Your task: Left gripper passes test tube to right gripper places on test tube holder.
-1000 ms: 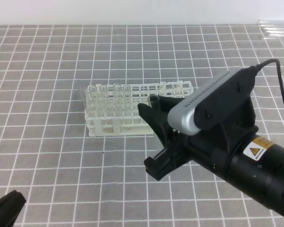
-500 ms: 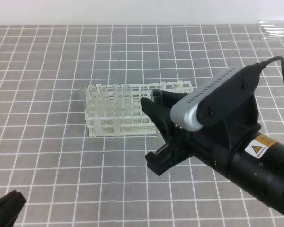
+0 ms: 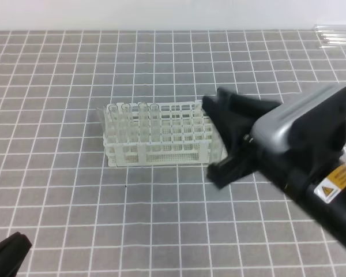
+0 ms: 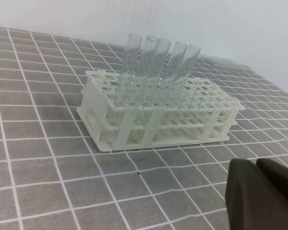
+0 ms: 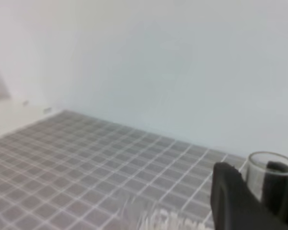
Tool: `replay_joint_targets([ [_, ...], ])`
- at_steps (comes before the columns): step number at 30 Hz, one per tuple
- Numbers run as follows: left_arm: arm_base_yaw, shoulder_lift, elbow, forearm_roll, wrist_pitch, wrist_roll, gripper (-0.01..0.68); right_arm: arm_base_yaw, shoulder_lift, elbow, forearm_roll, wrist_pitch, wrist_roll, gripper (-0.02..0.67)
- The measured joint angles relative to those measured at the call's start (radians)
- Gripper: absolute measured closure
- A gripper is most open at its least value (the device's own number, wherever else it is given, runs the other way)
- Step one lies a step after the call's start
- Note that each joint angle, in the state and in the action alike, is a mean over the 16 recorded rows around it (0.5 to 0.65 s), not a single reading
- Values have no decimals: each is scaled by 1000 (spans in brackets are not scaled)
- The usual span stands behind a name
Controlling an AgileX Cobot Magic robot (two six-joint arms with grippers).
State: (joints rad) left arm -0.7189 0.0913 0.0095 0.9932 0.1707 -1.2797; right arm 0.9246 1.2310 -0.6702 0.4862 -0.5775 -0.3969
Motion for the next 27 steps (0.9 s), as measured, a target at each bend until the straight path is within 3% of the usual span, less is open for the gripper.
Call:
replay_joint_targets([
  [6, 0, -1, -2, -1, 0, -1, 673, -131, 86, 15, -288, -162, 312, 551],
  [11, 0, -2, -3, -2, 0, -1, 673, -210, 199, -32, -425, -251, 453, 551],
  [16, 0, -2, -3, -2, 0, -1, 673, -236, 322, -124, -465, -283, 489, 551],
  [27, 0, -1, -3, -1, 0, 0, 673, -237, 524, -357, -478, -183, 486, 551],
])
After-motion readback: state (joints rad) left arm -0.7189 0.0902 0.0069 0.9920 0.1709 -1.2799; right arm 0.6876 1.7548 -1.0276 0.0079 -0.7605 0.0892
